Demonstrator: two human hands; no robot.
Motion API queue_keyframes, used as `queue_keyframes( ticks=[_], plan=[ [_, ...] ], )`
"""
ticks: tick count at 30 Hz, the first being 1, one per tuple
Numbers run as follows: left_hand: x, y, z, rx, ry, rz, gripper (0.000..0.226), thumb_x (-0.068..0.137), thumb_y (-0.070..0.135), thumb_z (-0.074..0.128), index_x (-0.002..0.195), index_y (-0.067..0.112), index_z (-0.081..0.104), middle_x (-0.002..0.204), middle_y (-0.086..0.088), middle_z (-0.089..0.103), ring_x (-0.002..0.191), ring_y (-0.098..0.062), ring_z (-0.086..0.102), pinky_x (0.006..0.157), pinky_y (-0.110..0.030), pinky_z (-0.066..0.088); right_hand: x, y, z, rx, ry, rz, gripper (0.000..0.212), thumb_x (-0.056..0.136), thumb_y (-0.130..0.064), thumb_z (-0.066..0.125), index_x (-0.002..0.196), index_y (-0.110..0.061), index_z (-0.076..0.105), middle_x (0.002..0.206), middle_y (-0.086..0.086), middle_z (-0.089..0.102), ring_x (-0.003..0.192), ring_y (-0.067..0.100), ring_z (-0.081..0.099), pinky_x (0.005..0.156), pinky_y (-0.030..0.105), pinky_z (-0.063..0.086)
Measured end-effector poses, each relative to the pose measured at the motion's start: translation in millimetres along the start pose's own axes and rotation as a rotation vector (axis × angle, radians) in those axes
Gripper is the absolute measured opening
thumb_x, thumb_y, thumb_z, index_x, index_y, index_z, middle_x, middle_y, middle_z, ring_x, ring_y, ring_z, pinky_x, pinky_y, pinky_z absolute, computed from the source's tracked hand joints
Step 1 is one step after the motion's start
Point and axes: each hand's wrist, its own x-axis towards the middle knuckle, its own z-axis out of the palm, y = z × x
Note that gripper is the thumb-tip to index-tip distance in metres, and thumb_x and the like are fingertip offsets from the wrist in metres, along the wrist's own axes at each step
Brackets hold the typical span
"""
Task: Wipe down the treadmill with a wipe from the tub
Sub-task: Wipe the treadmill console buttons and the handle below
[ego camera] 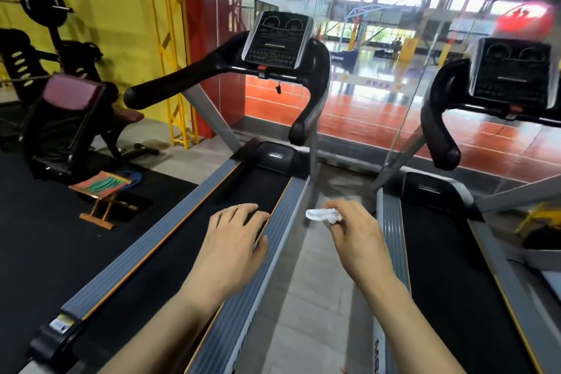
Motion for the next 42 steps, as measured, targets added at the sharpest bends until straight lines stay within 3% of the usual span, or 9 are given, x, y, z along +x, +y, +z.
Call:
queue_keyframes(
  ticks=[4, 10, 15, 20, 27, 31, 34, 38, 42],
  plan=[
    [82.2, -8.4, 30.7, 0.002, 0.004, 0.034, 0.036, 0.092, 0.031, 0.065, 0.127, 0.026, 0.063, 0.131, 0.002, 0.059, 0.126, -0.021, 0.053, 0.106, -0.042, 0.041, 69.2, 33.4, 10.2, -0.009, 0.04, -0.004, 0.025, 0.09, -0.006, 0.062, 0.101, -0.028, 0.063, 0.096, -0.01, 0.058, 0.083, 0.012, 0.056, 0.068, 0.035, 0.049],
    [193.3, -14.1, 82.1, -0.004, 0.011, 0.068, 0.035, 0.091, 0.038, 0.051, 0.122, 0.029, 0.064, 0.122, 0.008, 0.058, 0.118, -0.02, 0.054, 0.103, -0.039, 0.038, 166.3, 96.4, 30.8, 0.004, 0.074, 0.016, 0.018, 0.094, -0.013, 0.064, 0.097, -0.03, 0.062, 0.093, -0.011, 0.058, 0.081, 0.006, 0.056, 0.064, 0.025, 0.044],
    [298.9, -20.5, 133.5, -0.007, 0.012, 0.081, 0.028, 0.095, 0.033, 0.06, 0.122, 0.03, 0.063, 0.121, 0.012, 0.057, 0.118, -0.018, 0.051, 0.102, -0.037, 0.036, 262.8, 156.4, 49.6, -0.048, 0.09, -0.03, 0.022, 0.091, -0.012, 0.064, 0.1, -0.032, 0.062, 0.091, -0.011, 0.054, 0.079, 0.01, 0.053, 0.064, 0.034, 0.046],
    [419.0, -21.7, 181.0, -0.008, -0.022, 0.076, 0.03, 0.098, 0.034, 0.056, 0.128, 0.031, 0.061, 0.127, 0.013, 0.055, 0.124, -0.018, 0.049, 0.108, -0.038, 0.036, 369.0, 227.2, 63.3, -0.023, 0.094, -0.031, 0.022, 0.092, -0.016, 0.068, 0.102, -0.035, 0.061, 0.093, -0.013, 0.056, 0.081, 0.008, 0.055, 0.066, 0.034, 0.049],
    [560.7, -38.4, 237.9, 0.016, -0.018, 0.008, 0.037, 0.096, 0.043, 0.045, 0.129, 0.033, 0.061, 0.127, 0.014, 0.055, 0.127, -0.017, 0.046, 0.109, -0.037, 0.032, 524.4, 299.3, 92.9, 0.026, 0.061, -0.097, 0.019, 0.091, -0.017, 0.068, 0.102, -0.032, 0.064, 0.092, -0.018, 0.055, 0.079, -0.001, 0.051, 0.066, 0.011, 0.036],
    [637.0, -53.3, 271.2, 0.045, 0.018, -0.03, 0.044, 0.089, 0.045, 0.04, 0.122, 0.03, 0.066, 0.118, 0.01, 0.06, 0.116, -0.022, 0.054, 0.099, -0.041, 0.037, 605.5, 326.4, 117.5, 0.062, 0.034, -0.138, 0.016, 0.092, -0.016, 0.066, 0.098, -0.031, 0.064, 0.089, -0.014, 0.056, 0.079, 0.001, 0.054, 0.064, 0.012, 0.037],
    [698.7, -69.2, 295.3, 0.054, 0.001, -0.029, 0.045, 0.091, 0.047, 0.038, 0.125, 0.032, 0.063, 0.123, 0.011, 0.057, 0.121, -0.02, 0.049, 0.103, -0.038, 0.032, 669.0, 345.9, 140.6, 0.08, 0.019, -0.182, 0.016, 0.091, -0.016, 0.067, 0.098, -0.03, 0.066, 0.091, -0.014, 0.058, 0.084, -0.003, 0.054, 0.066, 0.01, 0.039],
    [778.1, -93.3, 328.7, 0.069, -0.038, 0.037, 0.06, 0.086, 0.055, 0.021, 0.127, 0.033, 0.06, 0.128, 0.013, 0.054, 0.123, -0.017, 0.044, 0.102, -0.034, 0.026, 760.9, 368.6, 170.8, 0.113, -0.001, -0.245, 0.017, 0.09, -0.014, 0.063, 0.096, -0.03, 0.065, 0.088, -0.018, 0.057, 0.083, -0.004, 0.054, 0.067, 0.011, 0.037],
    [862.9, -132.1, 359.3, 0.112, -0.05, -0.006, 0.042, 0.095, 0.051, 0.035, 0.129, 0.038, 0.054, 0.129, 0.017, 0.049, 0.122, -0.013, 0.041, 0.101, -0.031, 0.027, 852.9, 387.5, 199.5, 0.117, -0.043, -0.265, 0.022, 0.088, -0.013, 0.062, 0.098, -0.032, 0.065, 0.089, -0.014, 0.06, 0.081, 0.002, 0.055, 0.067, 0.017, 0.037]
  ],
)
